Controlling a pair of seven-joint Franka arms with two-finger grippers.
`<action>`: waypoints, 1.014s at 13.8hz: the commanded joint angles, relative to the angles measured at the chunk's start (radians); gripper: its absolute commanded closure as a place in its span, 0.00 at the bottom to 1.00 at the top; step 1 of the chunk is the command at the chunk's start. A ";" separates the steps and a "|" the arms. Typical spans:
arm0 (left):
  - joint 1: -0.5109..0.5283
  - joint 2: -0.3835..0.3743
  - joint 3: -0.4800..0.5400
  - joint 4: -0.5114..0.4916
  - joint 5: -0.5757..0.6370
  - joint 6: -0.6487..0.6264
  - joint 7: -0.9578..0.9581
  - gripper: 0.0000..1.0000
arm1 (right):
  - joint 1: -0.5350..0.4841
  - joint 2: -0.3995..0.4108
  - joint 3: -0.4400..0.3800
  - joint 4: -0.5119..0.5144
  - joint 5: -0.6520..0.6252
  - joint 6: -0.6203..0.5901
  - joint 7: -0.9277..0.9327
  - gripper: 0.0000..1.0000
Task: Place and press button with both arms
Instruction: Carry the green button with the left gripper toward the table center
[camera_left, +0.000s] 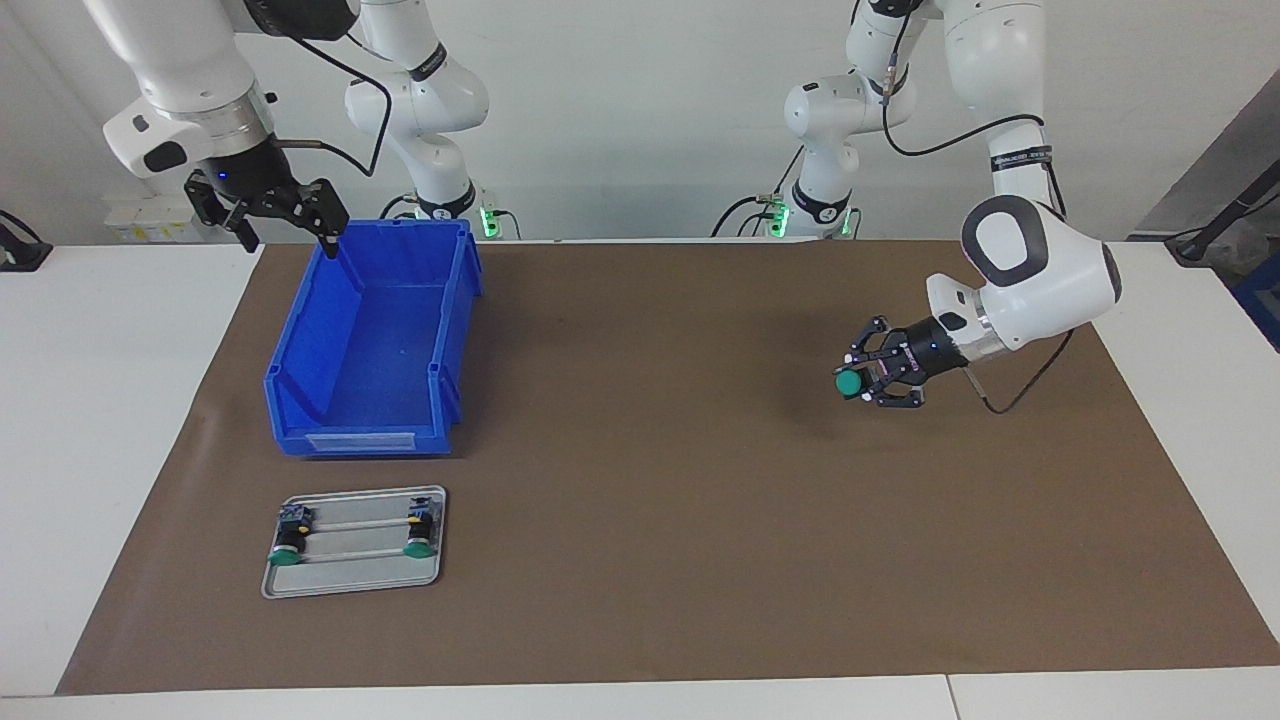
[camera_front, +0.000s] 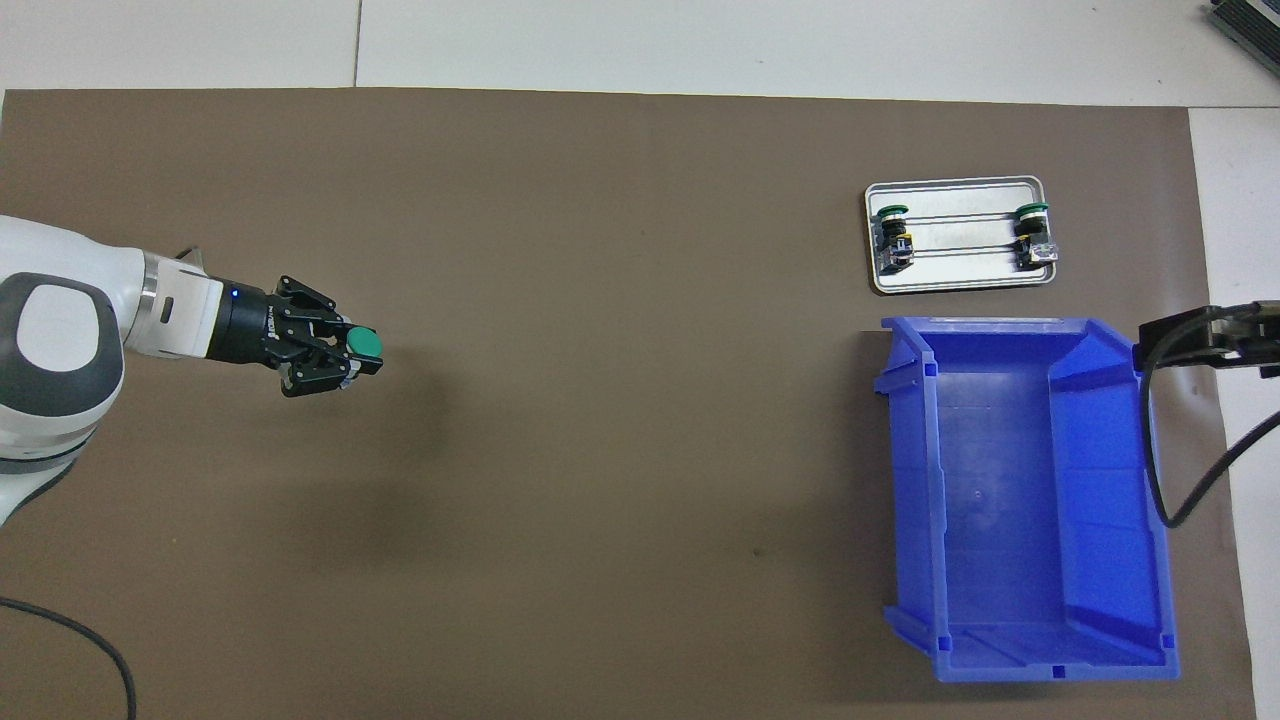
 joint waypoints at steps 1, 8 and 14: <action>0.038 -0.099 -0.006 -0.189 -0.155 0.054 0.171 0.89 | -0.006 -0.023 0.005 -0.024 0.002 0.010 -0.014 0.00; 0.046 -0.061 -0.004 -0.345 -0.637 0.074 0.598 0.90 | -0.006 -0.023 0.005 -0.024 0.002 0.010 -0.014 0.00; 0.012 0.029 -0.006 -0.333 -0.964 0.083 0.772 0.90 | -0.006 -0.023 0.005 -0.024 0.002 0.010 -0.014 0.00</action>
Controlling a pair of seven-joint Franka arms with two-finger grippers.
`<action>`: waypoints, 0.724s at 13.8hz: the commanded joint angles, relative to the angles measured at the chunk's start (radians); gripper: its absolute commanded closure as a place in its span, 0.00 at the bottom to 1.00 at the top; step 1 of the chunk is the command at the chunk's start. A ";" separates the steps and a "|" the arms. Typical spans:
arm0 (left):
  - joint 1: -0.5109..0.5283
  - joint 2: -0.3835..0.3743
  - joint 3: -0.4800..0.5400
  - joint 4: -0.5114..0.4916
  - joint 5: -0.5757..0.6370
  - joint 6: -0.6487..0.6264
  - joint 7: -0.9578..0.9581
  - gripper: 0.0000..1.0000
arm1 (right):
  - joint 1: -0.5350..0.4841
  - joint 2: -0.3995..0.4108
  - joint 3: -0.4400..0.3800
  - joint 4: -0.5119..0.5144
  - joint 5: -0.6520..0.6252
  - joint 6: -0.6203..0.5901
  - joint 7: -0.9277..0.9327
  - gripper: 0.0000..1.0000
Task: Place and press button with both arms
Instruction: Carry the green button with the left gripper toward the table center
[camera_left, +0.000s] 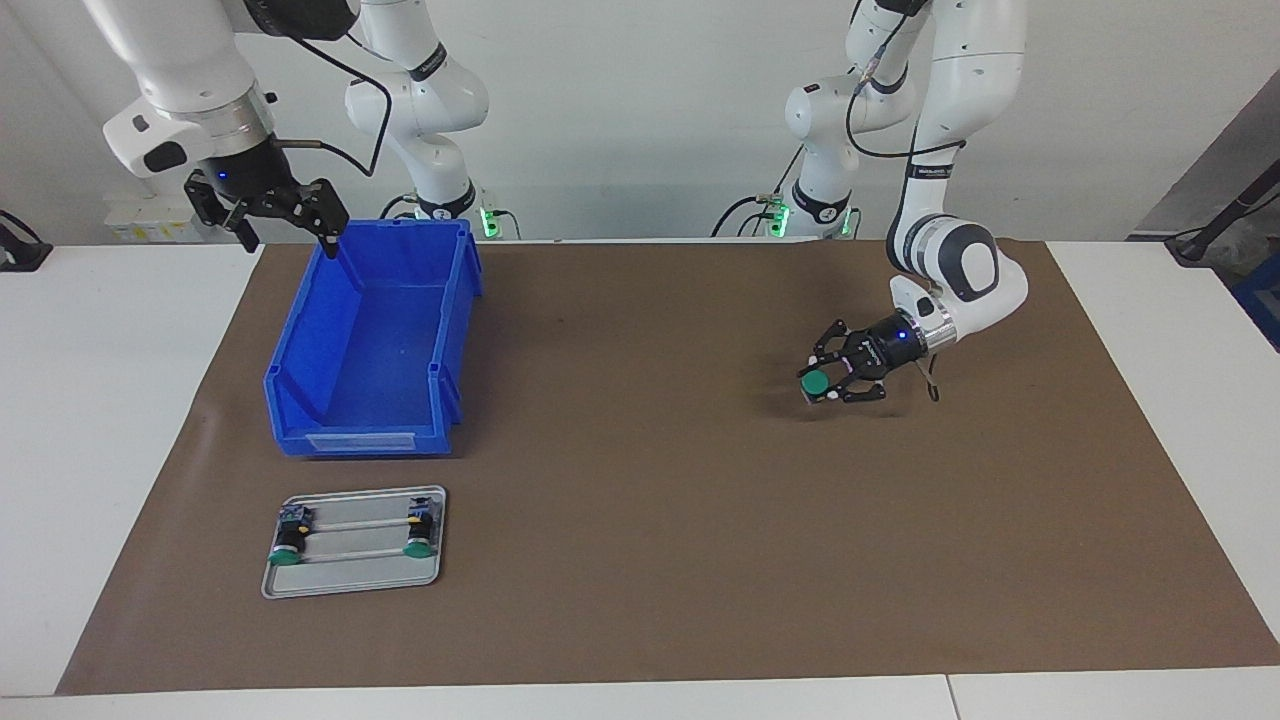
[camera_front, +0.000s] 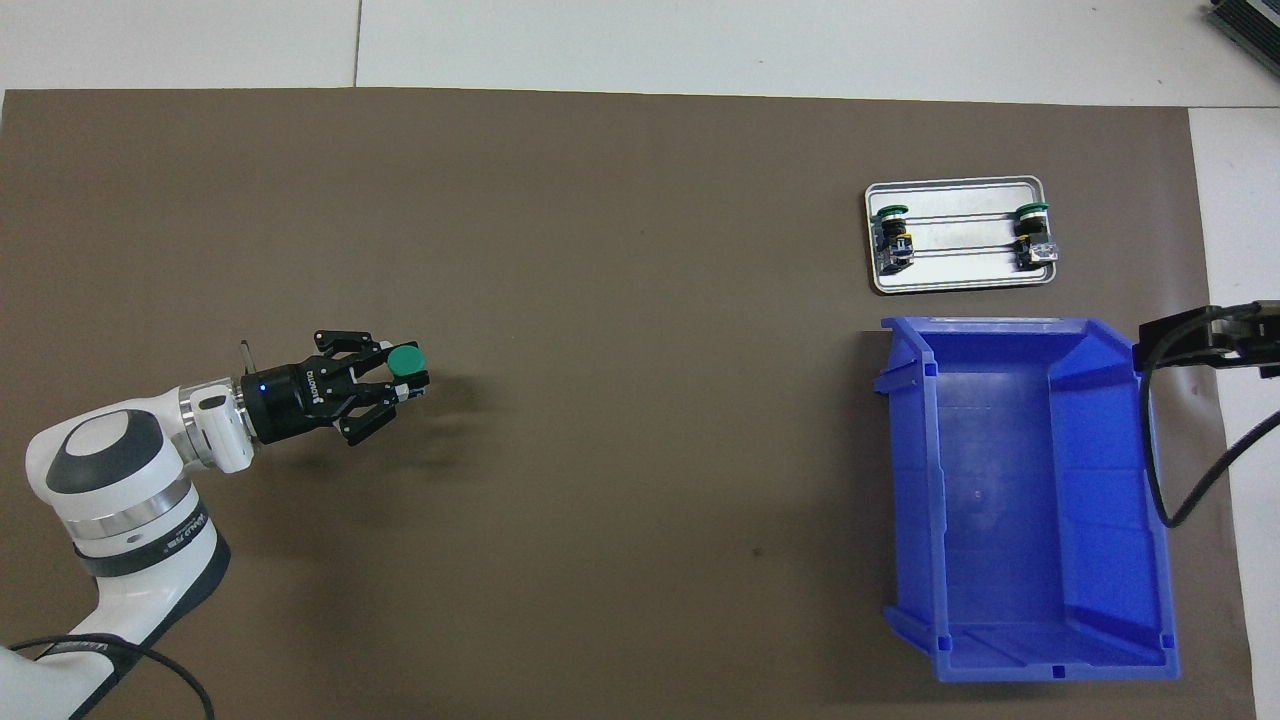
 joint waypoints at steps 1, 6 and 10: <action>-0.050 0.035 0.002 0.023 -0.149 0.054 0.068 0.90 | -0.006 -0.023 0.005 -0.024 0.002 0.010 -0.014 0.00; -0.137 0.124 0.003 0.084 -0.377 0.126 0.205 0.89 | -0.006 -0.023 0.005 -0.024 0.002 0.010 -0.014 0.00; -0.139 0.184 0.002 0.104 -0.438 0.051 0.286 0.90 | -0.006 -0.023 0.005 -0.024 0.002 0.010 -0.014 0.00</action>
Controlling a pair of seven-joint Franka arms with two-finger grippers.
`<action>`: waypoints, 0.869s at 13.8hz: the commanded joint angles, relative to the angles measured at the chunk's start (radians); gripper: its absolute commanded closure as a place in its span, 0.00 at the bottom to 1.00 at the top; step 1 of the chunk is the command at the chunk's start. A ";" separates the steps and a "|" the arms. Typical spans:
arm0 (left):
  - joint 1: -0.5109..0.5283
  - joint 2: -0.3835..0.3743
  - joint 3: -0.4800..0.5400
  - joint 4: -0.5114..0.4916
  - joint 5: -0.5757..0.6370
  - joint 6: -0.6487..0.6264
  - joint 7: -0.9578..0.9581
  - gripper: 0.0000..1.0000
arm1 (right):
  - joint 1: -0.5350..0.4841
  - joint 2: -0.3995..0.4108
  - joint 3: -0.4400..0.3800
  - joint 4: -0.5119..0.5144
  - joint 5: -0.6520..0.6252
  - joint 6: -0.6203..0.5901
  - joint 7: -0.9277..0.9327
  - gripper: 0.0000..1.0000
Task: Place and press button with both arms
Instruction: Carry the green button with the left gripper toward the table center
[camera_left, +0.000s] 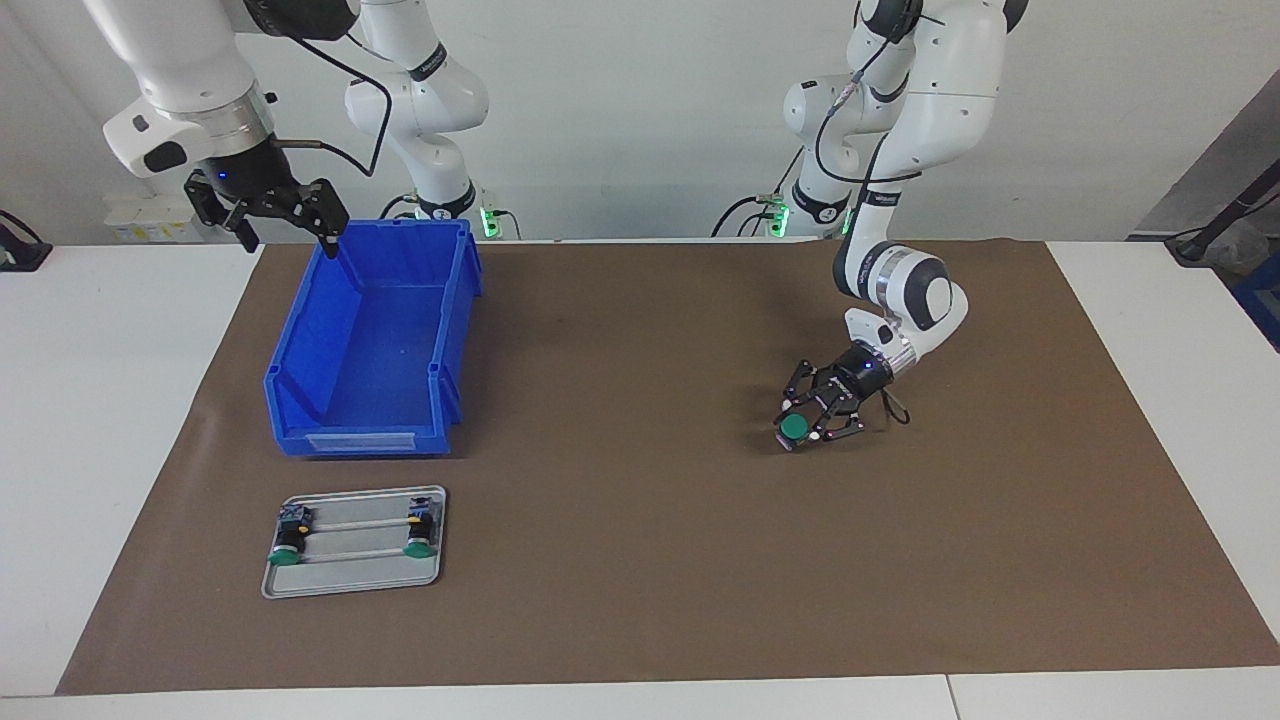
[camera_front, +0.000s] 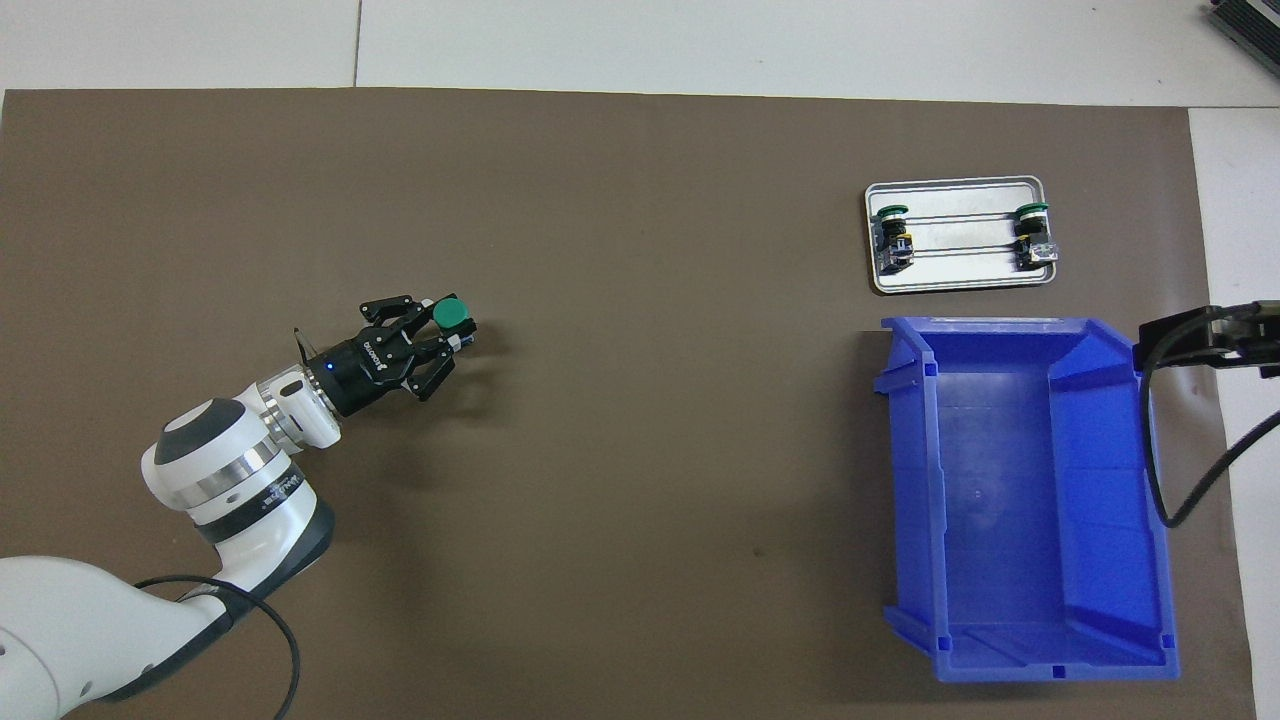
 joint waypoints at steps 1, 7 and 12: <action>-0.006 0.026 0.004 0.023 -0.046 -0.045 0.035 0.90 | -0.006 -0.023 0.005 -0.024 0.002 0.010 -0.014 0.00; -0.014 0.000 0.007 -0.079 -0.048 -0.156 0.101 0.89 | -0.006 -0.023 0.005 -0.024 0.002 0.010 -0.014 0.00; -0.025 -0.022 0.007 -0.138 -0.048 -0.238 0.127 0.90 | -0.006 -0.023 0.005 -0.024 0.002 0.010 -0.014 0.00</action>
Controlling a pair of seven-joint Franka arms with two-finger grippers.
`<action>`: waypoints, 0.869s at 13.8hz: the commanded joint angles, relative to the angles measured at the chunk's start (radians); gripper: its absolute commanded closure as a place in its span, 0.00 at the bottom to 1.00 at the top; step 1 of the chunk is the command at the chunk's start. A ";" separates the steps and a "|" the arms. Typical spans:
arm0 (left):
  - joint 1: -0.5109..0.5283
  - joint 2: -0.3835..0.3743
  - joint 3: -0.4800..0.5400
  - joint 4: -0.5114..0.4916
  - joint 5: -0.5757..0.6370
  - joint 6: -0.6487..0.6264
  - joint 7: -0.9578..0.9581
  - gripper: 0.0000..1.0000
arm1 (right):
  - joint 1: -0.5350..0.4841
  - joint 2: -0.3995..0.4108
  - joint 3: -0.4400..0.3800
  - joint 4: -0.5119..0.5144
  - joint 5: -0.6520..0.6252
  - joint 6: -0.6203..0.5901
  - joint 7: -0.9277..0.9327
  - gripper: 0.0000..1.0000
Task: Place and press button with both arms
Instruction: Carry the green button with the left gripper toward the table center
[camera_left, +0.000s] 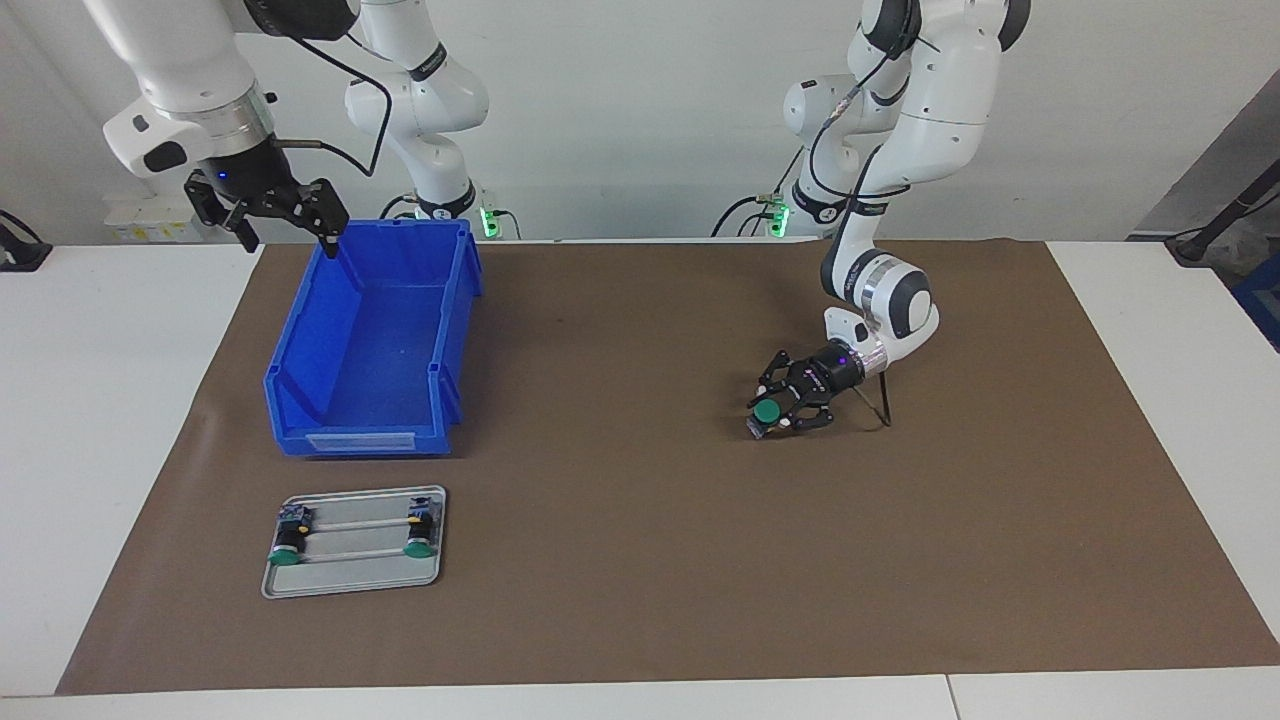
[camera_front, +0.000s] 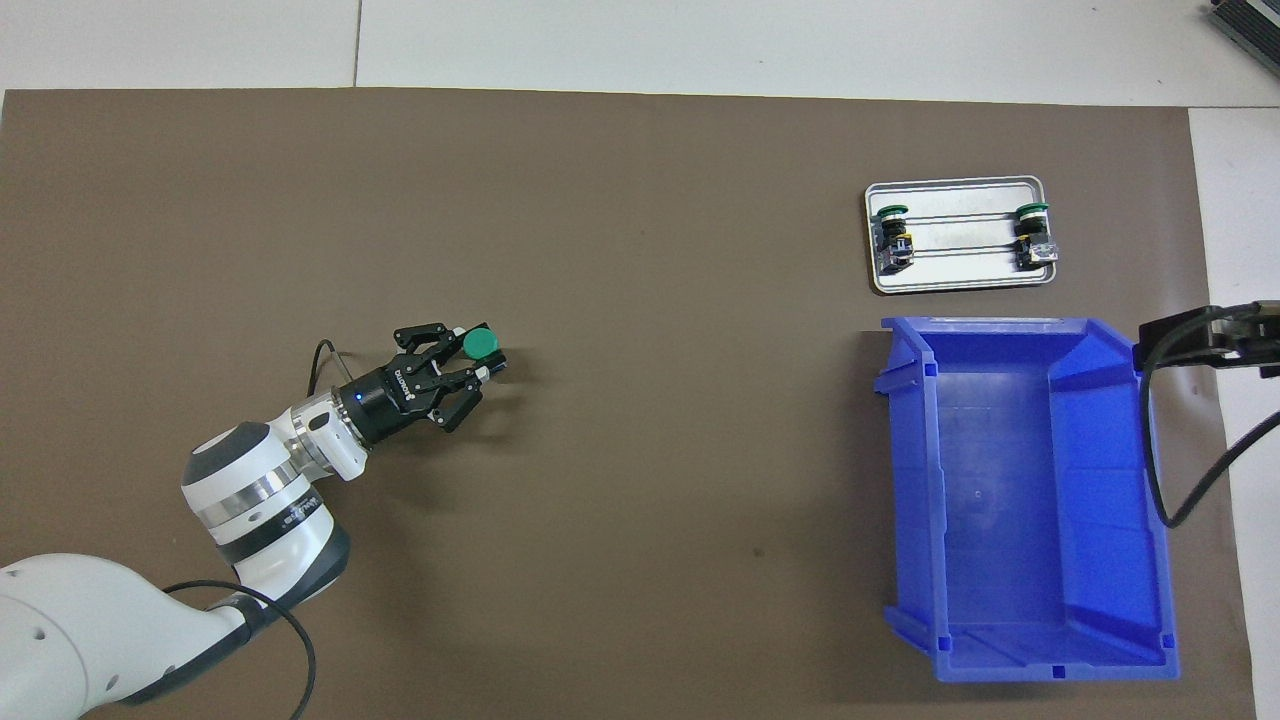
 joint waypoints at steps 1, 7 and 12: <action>-0.013 -0.047 0.009 -0.070 -0.024 -0.051 0.044 0.90 | -0.006 -0.023 0.005 -0.024 0.002 0.010 -0.014 0.00; -0.035 -0.069 0.009 -0.141 -0.020 -0.103 0.112 0.88 | -0.006 -0.023 0.005 -0.024 0.002 0.009 -0.014 0.00; -0.036 -0.086 0.009 -0.184 -0.020 -0.150 0.118 0.88 | -0.006 -0.023 0.005 -0.024 0.002 0.010 -0.014 0.00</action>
